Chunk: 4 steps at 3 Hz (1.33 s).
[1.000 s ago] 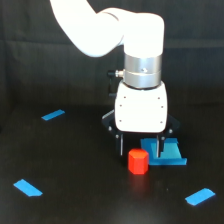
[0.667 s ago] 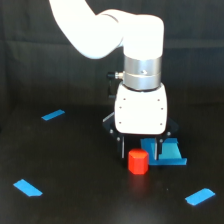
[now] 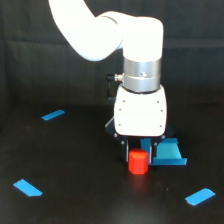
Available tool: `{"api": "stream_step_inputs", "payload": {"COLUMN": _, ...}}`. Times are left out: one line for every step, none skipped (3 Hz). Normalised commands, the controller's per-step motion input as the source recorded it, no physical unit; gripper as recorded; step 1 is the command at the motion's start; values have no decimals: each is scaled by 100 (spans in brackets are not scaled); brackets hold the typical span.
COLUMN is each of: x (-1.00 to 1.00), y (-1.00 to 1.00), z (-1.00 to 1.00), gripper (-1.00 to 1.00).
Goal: Pick up the red object from the table
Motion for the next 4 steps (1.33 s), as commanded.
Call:
{"api": "stream_step_inputs", "payload": {"x": 0, "y": 11, "z": -12, "gripper": -93}}
{"api": "stream_step_inputs", "payload": {"x": -31, "y": -16, "z": 87, "gripper": -100}}
{"api": "stream_step_inputs", "payload": {"x": -23, "y": -18, "z": 92, "gripper": -99}}
{"api": "stream_step_inputs", "payload": {"x": -20, "y": -1, "z": 99, "gripper": -97}}
